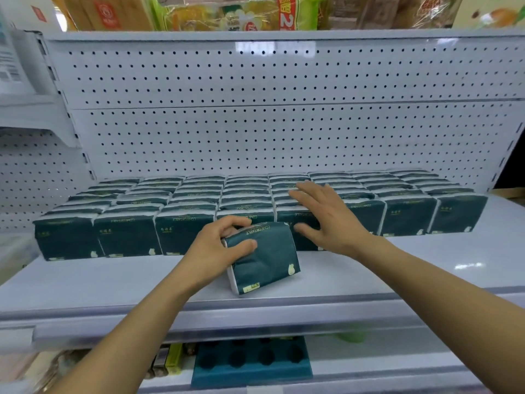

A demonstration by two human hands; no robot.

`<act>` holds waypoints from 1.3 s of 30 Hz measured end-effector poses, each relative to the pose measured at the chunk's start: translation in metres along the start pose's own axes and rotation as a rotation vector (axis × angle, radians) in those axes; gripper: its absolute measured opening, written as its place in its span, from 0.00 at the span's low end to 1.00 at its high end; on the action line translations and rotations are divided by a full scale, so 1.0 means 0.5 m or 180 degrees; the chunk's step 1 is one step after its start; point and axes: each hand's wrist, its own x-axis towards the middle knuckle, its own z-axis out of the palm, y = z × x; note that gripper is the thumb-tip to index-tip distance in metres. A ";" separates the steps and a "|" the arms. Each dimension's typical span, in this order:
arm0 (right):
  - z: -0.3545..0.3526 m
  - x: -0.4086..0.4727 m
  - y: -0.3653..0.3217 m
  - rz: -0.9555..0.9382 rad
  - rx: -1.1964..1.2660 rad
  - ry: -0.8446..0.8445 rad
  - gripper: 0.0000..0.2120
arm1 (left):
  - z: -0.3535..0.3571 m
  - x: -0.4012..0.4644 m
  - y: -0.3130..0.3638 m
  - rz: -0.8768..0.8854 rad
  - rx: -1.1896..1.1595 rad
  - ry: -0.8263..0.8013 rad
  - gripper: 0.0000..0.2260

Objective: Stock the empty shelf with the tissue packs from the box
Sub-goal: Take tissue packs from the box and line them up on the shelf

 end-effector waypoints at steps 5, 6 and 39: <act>-0.051 -0.031 -0.042 -0.0403 0.0831 0.0593 0.19 | 0.050 0.005 0.007 0.0511 0.0629 -0.0196 0.18; -0.059 -0.040 -0.053 -0.0425 0.0827 0.0307 0.22 | 0.061 0.006 0.012 0.0596 0.0628 -0.0178 0.17; -0.038 -0.134 0.189 0.0045 -0.0755 0.0254 0.27 | 0.245 0.144 -0.005 0.1164 0.4163 0.0481 0.38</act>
